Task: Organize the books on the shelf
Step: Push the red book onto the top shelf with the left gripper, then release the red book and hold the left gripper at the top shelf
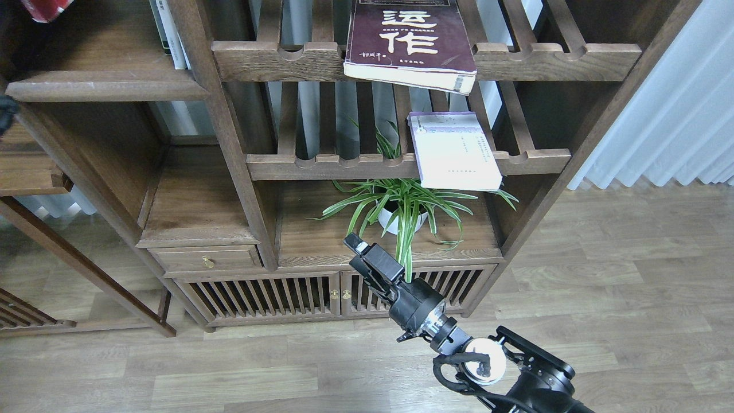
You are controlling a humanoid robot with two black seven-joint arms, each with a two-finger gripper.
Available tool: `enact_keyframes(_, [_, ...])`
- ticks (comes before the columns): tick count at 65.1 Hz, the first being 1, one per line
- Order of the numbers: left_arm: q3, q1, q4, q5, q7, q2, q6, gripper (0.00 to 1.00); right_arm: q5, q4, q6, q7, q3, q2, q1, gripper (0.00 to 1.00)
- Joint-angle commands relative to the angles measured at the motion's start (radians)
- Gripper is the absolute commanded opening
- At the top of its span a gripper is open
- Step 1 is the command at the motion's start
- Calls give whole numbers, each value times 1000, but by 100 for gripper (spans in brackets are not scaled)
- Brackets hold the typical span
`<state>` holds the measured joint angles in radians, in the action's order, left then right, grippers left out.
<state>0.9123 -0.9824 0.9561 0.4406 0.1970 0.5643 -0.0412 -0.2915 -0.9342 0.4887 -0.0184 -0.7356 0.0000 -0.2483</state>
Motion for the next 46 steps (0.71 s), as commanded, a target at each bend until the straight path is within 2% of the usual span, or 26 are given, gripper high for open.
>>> enact_keyframes(1, [-3, 2, -27, 10, 22, -18, -17, 0, 0, 0, 0, 0, 1, 0, 1, 98])
enact_keyframes(2, [-6, 2, -54, 26, 62, -39, -17, 0, 0, 0, 0, 0, 1, 0, 1, 98])
enact_keyframes(4, [-7, 2, -65, 36, 76, -44, -14, 0, 0, 0, 0, 0, 1, 0, 1, 98])
enact_keyframes(23, [-47, -15, -155, 73, 154, -80, -2, 0, 0, 0, 0, 0, -1, 0, 1, 98])
enact_keyframes(33, [-64, -21, -185, 73, 165, -81, 9, 0, 0, -5, 0, 0, 1, 0, 3, 98])
enact_keyframes(38, [-69, -32, -229, 73, 217, -81, 32, 0, 0, -21, 0, 0, 1, 0, 3, 98])
enact_keyframes(46, [-92, -55, -277, 73, 246, -93, 55, 0, 0, -31, 0, 0, 2, 0, 1, 98])
